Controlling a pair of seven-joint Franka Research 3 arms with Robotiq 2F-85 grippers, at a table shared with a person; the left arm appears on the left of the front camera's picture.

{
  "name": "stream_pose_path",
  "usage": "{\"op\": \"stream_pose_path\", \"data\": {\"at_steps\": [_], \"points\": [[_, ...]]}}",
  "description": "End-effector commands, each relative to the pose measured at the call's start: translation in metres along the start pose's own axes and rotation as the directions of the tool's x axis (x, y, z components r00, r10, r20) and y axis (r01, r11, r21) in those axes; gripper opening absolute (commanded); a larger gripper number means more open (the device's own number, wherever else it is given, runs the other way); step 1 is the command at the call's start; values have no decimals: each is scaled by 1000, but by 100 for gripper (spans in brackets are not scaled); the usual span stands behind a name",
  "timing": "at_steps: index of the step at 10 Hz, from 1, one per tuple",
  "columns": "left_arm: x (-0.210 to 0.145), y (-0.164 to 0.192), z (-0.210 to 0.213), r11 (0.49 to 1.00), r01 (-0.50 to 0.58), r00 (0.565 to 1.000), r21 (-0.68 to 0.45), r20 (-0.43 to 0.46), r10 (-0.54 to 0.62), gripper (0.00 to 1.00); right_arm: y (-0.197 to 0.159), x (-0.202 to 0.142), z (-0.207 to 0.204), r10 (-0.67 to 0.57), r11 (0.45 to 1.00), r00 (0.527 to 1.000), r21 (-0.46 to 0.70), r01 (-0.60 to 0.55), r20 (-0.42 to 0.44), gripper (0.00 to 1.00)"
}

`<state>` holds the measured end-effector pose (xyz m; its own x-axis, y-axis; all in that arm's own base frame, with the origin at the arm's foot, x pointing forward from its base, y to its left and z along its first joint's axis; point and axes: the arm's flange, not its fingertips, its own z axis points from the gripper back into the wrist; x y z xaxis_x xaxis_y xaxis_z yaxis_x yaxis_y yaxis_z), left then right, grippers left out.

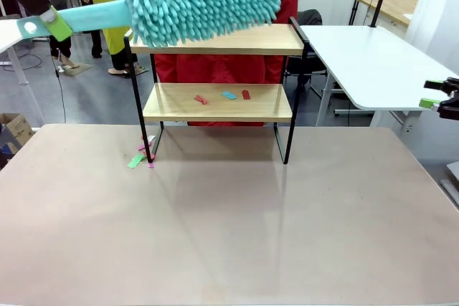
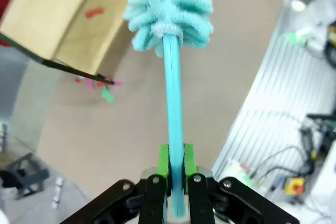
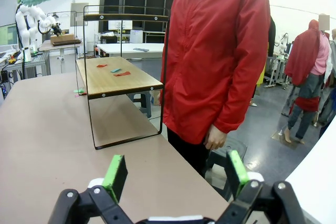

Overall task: Clean the shelf.
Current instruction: Clean the specific section of the Shelf indicated by the human with the Duster.

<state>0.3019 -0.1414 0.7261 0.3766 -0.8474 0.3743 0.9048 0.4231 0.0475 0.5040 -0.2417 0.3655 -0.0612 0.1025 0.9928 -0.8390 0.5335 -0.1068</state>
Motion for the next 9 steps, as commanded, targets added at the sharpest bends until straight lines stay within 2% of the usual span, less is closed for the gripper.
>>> {"op": "stream_pose_path", "data": {"at_steps": [1, 4, 6, 9], "points": [[12, -2, 9, 981, 189, 981, 39, -44, -187, 13, 0, 5, -2, -12, 1000, 1000, 0, 12, -19, 100], [40, -11, -13, 927, 375, 918, 5, -138, -371, 13, 0, 5, -2, -12, 1000, 1000, 0, 12, -19, 100], [46, -17, -34, 879, 471, 847, -76, -240, -475, 13, 0, 5, -2, -12, 1000, 1000, 0, 12, -19, 100], [21, -12, -66, 839, 505, 749, -202, -381, -543, 13, 0, 5, -2, -12, 1000, 1000, 0, 12, -19, 100]]}}
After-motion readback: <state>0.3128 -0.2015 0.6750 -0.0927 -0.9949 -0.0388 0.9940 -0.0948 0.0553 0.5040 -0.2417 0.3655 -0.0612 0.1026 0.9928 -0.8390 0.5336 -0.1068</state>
